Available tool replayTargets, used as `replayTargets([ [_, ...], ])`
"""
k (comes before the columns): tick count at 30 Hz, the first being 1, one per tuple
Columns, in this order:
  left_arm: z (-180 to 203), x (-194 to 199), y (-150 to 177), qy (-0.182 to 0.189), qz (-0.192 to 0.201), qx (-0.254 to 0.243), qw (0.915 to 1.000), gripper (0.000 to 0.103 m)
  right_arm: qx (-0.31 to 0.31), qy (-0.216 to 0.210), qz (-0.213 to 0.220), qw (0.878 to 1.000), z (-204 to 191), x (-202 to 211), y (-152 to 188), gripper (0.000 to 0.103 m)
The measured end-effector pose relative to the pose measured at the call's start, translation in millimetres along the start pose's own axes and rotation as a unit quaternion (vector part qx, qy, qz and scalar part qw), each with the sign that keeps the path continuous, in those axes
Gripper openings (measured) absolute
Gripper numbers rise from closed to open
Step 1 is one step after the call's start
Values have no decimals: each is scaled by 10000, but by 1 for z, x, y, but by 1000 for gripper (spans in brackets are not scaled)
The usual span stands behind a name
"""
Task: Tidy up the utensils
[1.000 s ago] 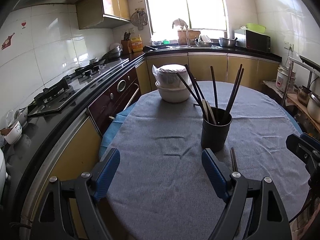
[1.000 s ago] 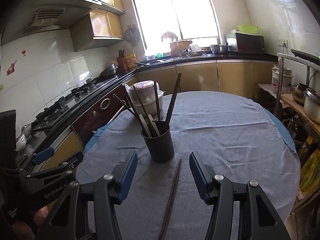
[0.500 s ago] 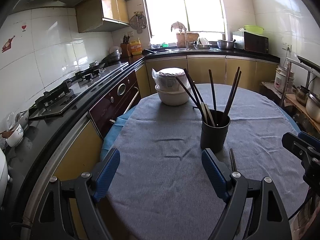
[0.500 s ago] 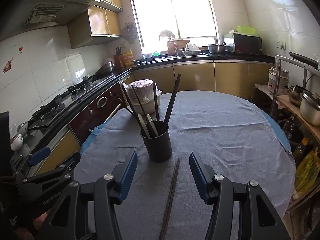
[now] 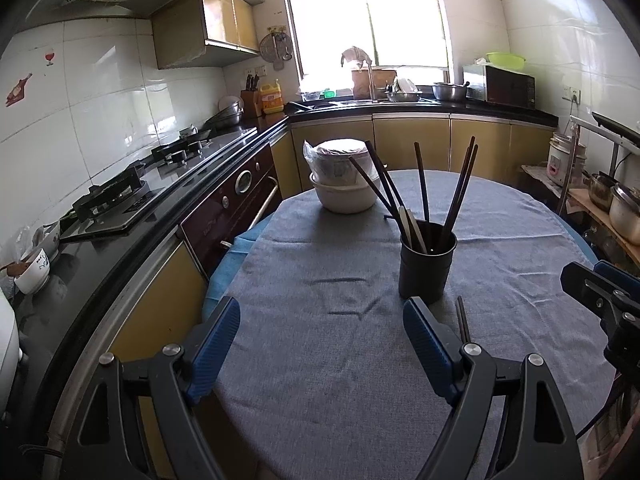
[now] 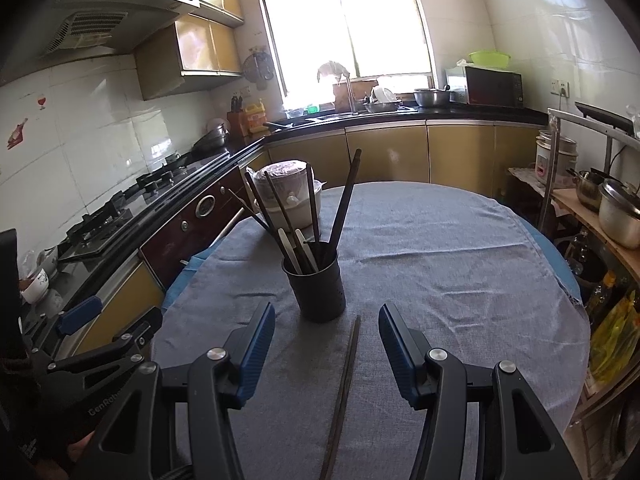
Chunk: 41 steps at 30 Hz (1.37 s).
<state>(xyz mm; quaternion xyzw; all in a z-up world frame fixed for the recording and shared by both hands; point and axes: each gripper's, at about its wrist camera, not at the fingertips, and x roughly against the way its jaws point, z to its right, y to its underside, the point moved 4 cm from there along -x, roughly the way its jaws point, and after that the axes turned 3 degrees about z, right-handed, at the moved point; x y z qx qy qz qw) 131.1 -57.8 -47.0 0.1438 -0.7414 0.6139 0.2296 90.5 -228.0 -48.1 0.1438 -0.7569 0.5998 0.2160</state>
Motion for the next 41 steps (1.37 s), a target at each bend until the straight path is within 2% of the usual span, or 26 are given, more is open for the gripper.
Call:
replayTargets([
  [31, -7, 44, 1, 74, 319, 19, 9995, 84, 108, 169, 285, 9994, -13, 44, -4, 57],
  [38, -13, 38, -2, 63, 302, 83, 9995, 84, 155, 154, 233, 9995, -19, 37, -6, 57],
  [41, -16, 20, -3, 276, 125, 169, 9994, 84, 153, 165, 171, 9996, -16, 25, -7, 58],
])
